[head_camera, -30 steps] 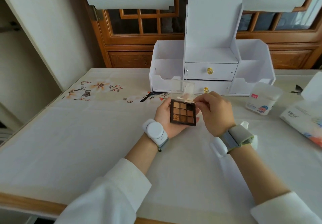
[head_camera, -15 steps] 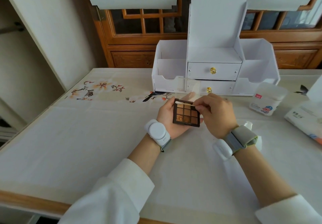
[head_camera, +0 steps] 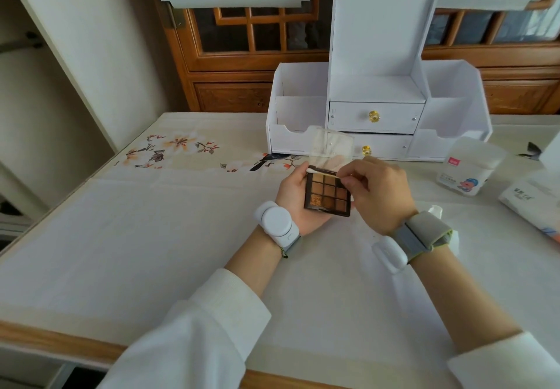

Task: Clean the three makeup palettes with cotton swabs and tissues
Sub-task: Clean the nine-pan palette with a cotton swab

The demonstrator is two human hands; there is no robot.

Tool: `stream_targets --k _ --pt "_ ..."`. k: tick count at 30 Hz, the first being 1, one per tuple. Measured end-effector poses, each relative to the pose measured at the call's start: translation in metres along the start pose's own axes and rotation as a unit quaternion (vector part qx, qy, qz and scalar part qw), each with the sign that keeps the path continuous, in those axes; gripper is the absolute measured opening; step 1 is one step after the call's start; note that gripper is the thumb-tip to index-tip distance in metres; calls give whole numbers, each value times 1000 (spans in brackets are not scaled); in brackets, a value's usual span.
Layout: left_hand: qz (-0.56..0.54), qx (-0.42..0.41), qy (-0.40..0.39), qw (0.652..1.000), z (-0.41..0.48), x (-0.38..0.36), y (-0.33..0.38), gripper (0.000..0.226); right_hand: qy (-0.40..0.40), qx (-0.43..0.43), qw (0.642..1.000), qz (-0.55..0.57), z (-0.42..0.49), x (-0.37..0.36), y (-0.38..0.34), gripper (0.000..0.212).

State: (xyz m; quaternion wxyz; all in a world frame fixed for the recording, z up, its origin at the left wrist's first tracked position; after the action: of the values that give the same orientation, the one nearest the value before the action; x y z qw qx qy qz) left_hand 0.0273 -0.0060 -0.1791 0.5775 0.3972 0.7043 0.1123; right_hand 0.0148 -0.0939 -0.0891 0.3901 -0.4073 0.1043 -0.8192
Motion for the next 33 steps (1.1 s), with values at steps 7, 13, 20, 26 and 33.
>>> stream_targets --k 7,13,20,26,33 --pt "-7 8 3 1000 -1 -2 -2 54 -5 -8 1000 -6 1 1 2 14" --pt "-10 2 -7 1000 -1 -3 0 54 -27 -8 1000 -9 1 0 1 15" --pt "-3 10 -11 1000 -3 -5 -1 57 -17 -31 999 -22 1 2 4 14" --pt "16 -11 -27 999 -4 -8 1 46 -9 -45 999 -29 1 4 7 14" --pt "7 3 -44 999 -4 -9 -1 53 -35 -50 998 -23 1 1 6 14"
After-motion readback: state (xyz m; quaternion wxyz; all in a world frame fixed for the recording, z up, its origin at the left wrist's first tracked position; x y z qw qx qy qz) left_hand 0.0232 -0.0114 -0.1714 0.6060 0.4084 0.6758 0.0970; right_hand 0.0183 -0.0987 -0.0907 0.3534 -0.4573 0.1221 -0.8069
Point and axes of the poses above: each hand's wrist, its own z-axis towards the middle knuckle, its own x-axis out of the back of the hand, y = z × x, the point moved 9 cm from there along z, towards the middle knuckle, and after that the axes turned 7 degrees about y, right-handed, at the moved point
